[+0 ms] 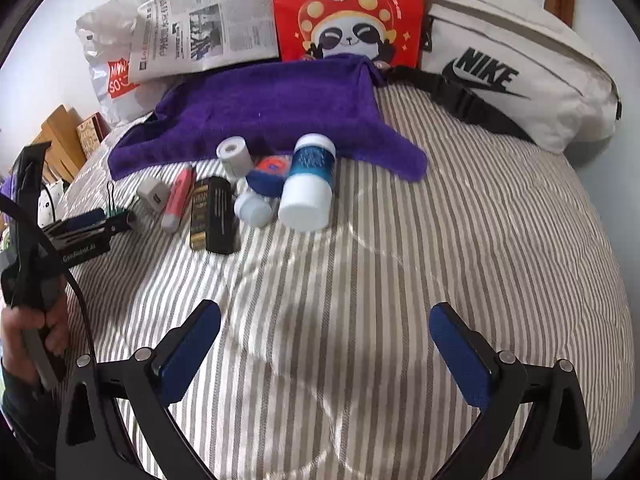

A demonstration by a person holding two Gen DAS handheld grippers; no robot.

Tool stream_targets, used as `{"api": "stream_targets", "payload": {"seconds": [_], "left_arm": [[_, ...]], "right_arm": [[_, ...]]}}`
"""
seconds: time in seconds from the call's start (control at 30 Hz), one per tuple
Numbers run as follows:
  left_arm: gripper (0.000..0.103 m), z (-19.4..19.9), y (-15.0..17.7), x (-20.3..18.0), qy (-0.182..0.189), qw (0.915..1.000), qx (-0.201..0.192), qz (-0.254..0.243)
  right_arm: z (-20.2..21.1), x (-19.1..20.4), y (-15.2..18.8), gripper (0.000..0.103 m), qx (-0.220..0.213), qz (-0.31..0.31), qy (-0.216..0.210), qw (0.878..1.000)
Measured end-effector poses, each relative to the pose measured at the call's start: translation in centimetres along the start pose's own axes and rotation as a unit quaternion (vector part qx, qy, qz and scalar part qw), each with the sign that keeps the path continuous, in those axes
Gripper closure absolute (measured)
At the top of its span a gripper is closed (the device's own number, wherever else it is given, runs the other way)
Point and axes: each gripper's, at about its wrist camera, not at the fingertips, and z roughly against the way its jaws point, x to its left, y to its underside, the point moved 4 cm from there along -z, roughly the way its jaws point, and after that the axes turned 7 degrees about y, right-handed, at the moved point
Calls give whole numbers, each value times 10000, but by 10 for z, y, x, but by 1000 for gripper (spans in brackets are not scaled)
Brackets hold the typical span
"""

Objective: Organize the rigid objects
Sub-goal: 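Grasp the green binder clip with the left tool while the right tool approaches the blue-and-white bottle, then grasp the blue-and-white bottle upright with the right tool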

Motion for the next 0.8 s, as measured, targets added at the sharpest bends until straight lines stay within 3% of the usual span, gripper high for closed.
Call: {"api": "stream_targets", "payload": {"seconds": [0.03,0.1,0.3,0.53,0.63,0.73,0.8], "left_arm": [[49,0,0,-1,2,10000,-9,-33],[64,2,-1,-6,66,9999,-34,-150],[63,1,-1,-9,19,9997,-29,-228],[63,0,-1,-7,47,9998,-35,-206],[63,1,0,-8,35,9998,-36,-215],[63,1,0,-8,38,9998,-38,-212],[63,1,-1,-7,41,9998,-38,-210]], "right_arm": [[1,1,-3,2,-53,12,-2,10000],[2,2,-13,2,-195,20,-24,9998],[-15,-7,-42,7,-213,-211,-10,9995],[-51,0,-62,30,158,-163,-234,9995],[-57,9,-66,32,153,-22,-185,9997],[-71,17,-68,51,246,208,47,9995],[-77,19,-67,66,336,282,-92,9990]]}}
